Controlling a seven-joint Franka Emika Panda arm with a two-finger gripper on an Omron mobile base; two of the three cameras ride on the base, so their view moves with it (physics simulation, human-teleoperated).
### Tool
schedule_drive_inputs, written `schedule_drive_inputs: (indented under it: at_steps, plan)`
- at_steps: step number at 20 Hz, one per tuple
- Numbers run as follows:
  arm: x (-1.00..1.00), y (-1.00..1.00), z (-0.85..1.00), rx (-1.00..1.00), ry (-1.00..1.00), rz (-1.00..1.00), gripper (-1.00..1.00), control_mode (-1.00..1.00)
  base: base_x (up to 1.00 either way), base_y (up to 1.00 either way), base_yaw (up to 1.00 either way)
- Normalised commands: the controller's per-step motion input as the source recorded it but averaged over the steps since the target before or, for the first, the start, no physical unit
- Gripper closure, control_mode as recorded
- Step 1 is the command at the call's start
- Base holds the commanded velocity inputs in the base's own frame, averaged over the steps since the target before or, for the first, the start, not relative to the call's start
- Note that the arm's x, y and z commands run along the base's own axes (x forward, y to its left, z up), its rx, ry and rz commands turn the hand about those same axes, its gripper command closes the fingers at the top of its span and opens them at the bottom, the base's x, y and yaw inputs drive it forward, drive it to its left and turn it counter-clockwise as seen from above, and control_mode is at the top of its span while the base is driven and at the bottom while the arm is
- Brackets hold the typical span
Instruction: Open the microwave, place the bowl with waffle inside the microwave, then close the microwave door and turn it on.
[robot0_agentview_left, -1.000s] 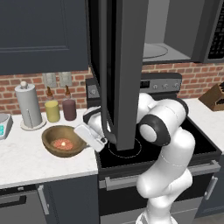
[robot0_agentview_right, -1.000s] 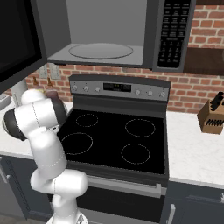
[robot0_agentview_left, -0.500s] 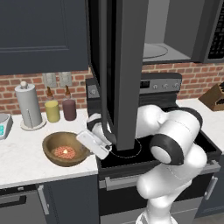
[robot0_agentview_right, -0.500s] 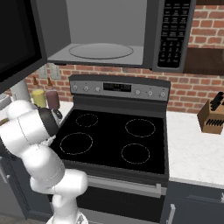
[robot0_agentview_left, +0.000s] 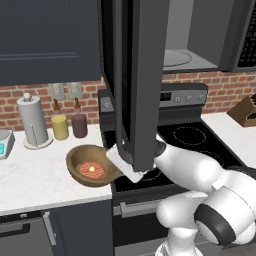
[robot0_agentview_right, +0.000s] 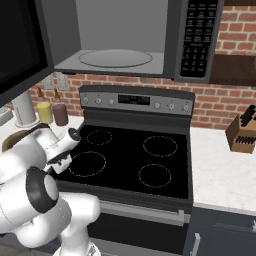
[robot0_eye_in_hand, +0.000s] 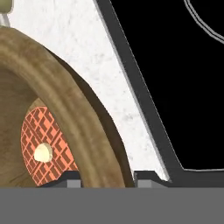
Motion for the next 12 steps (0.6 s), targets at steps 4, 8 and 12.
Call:
schedule_drive_inputs:
  at_steps: [4,8,12]
  plan:
    - [-0.18,-0.94,0.6,0.0,0.01,-0.15,1.0,-1.0,0.0,0.0,0.0]
    - [-0.23,-0.97,0.62,0.0,0.01,-0.21,1.0,-1.0,0.0,0.0,0.0]
    - [-0.38,-0.81,0.72,0.0,0.0,-0.17,1.0,-1.0,0.0,0.0,0.0]
